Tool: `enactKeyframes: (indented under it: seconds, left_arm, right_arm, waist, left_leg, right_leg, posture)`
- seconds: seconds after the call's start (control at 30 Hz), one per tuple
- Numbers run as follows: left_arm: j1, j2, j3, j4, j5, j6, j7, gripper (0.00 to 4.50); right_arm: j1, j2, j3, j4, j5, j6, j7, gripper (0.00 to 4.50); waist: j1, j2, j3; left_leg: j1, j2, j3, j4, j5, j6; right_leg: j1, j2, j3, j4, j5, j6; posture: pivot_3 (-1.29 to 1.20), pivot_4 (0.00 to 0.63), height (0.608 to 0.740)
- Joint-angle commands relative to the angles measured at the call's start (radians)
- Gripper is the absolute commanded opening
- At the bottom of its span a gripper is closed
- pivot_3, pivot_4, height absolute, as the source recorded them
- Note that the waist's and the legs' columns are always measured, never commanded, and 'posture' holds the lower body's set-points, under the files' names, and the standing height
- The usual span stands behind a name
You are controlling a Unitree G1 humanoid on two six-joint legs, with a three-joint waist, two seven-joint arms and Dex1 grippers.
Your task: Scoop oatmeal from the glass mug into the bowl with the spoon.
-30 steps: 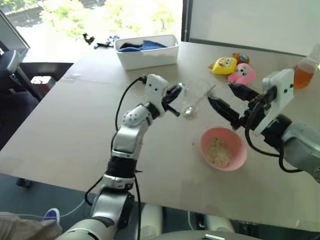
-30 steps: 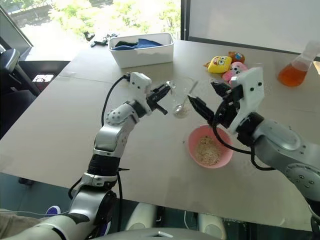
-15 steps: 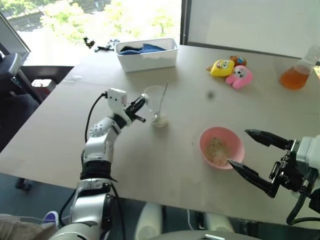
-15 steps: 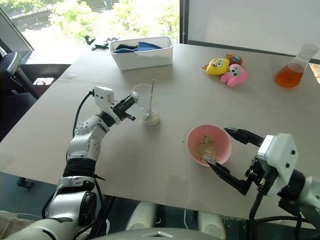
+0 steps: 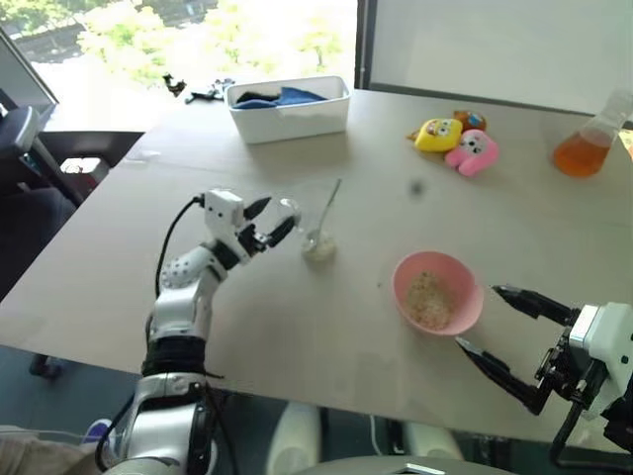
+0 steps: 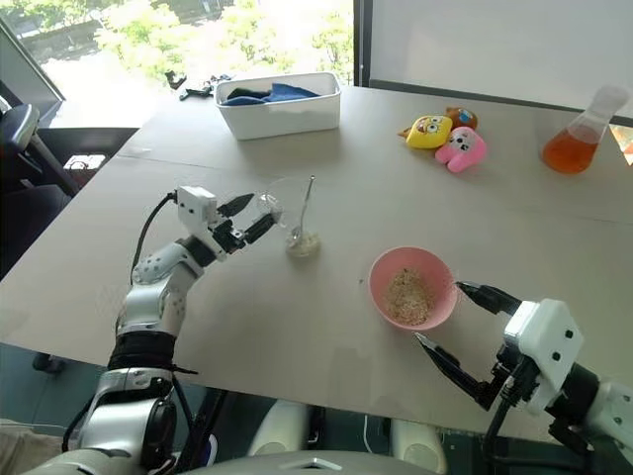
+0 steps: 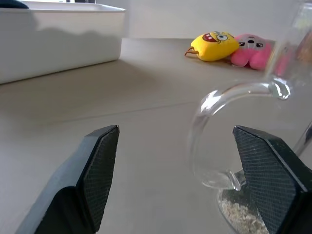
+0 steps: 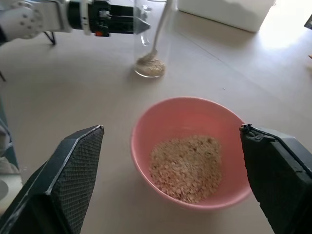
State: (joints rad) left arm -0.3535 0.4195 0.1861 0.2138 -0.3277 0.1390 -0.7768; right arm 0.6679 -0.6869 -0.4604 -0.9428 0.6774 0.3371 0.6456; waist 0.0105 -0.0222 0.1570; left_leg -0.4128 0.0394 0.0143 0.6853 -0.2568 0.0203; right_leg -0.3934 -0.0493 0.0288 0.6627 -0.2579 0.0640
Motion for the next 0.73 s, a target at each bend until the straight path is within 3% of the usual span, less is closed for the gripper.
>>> enactKeyframes:
  seconds: [0.03,0.3,0.73]
  left_arm:
    - [0.110,0.060,0.020,-0.214,-0.052,0.105,-0.001,3.63]
    - [0.371,0.174,0.104,-0.497,-0.174,0.281,-0.016,3.63]
    - [0.536,0.203,0.185,-0.610,-0.243,0.337,0.008,3.63]
  right_arm:
    - [-0.012,0.020,-0.093,0.137,-0.052,-0.008,-0.017,4.50]
    - [-0.147,-0.050,-0.156,0.459,-0.131,-0.048,0.085,4.50]
    - [-0.276,-0.106,-0.107,0.527,-0.162,0.000,0.153,4.50]
  waist:
    - [0.000,0.000,0.000]
    - [0.003,0.003,-0.001]
    - [0.003,0.005,-0.002]
  left_leg:
    - [0.000,0.000,0.000,0.000,0.000,0.000]
    - [0.003,0.001,0.003,0.000,0.000,0.000]
    - [0.003,0.001,0.006,-0.002,0.000,0.000]
  right_leg:
    - [0.000,0.000,0.000,0.000,0.000,0.000]
    - [0.000,-0.001,0.003,0.000,-0.002,-0.004]
    - [-0.001,0.000,0.006,0.000,-0.002,-0.004]
  posture:
    - [0.00,0.150,0.740]
    - [0.00,0.150,0.740]
    - [0.00,0.150,0.740]
